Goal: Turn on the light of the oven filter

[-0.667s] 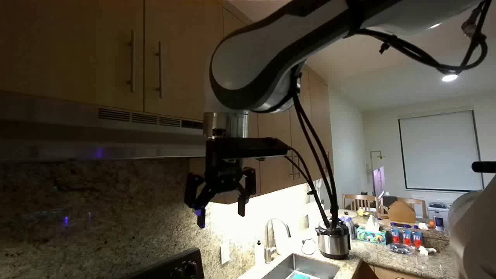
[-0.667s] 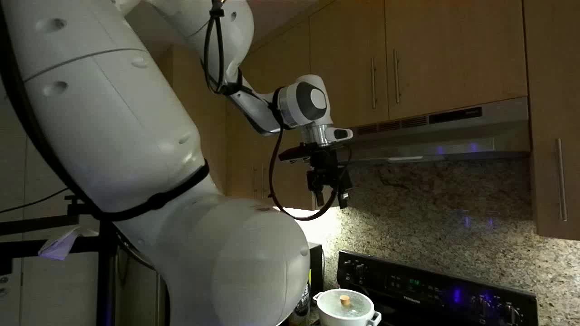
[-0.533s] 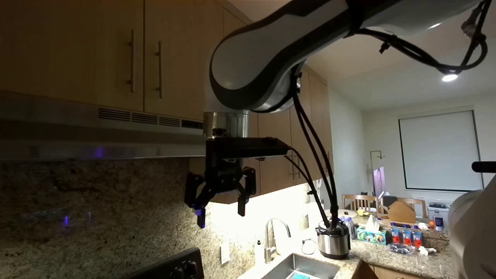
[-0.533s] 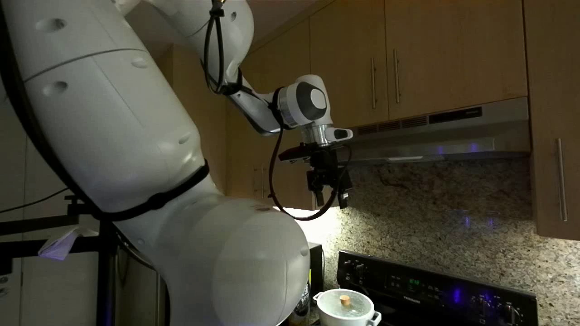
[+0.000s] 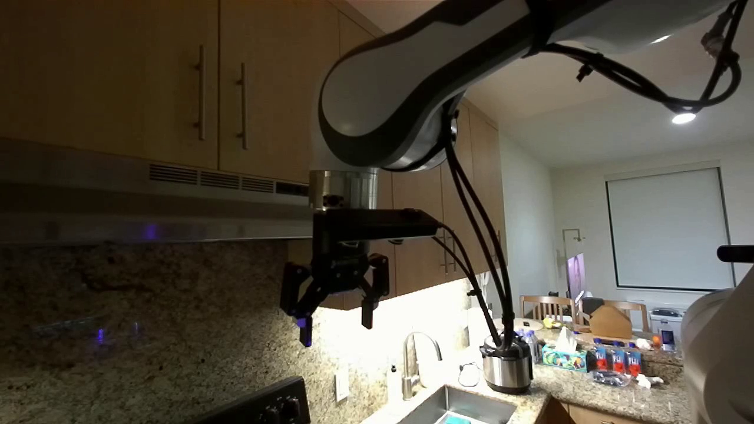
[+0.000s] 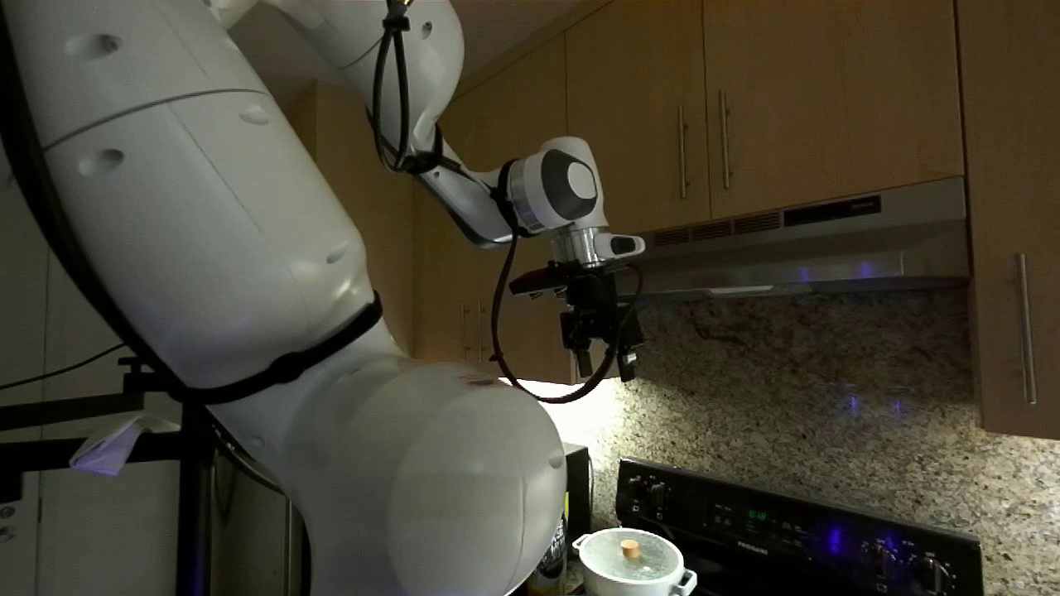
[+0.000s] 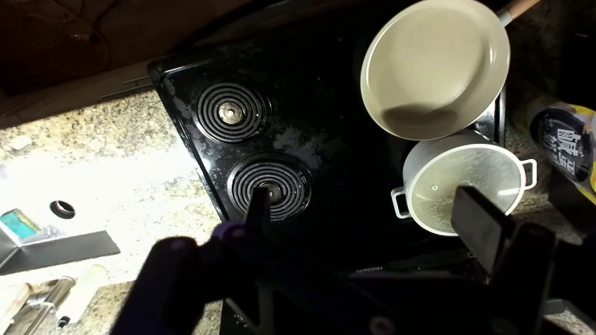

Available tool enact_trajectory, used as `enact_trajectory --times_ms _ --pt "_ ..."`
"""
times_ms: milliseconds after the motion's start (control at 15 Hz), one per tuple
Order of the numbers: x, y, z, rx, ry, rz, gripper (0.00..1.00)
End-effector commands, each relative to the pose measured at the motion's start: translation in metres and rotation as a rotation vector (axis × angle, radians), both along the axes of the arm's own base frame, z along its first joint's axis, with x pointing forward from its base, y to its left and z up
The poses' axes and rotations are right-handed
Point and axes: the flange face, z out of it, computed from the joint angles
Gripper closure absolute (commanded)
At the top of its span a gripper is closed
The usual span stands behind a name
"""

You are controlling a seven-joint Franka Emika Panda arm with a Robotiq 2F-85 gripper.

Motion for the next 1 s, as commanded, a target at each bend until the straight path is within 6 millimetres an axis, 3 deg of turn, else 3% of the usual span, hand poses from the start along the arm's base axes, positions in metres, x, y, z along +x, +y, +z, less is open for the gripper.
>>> enact_trajectory --times_ms 0,933 --pt "0.0001 0.0 0.0006 0.0 0.001 0.0 0.0" --pt "0.0011 -0.0032 0.0001 -0.052 -0.021 0.008 0.0"
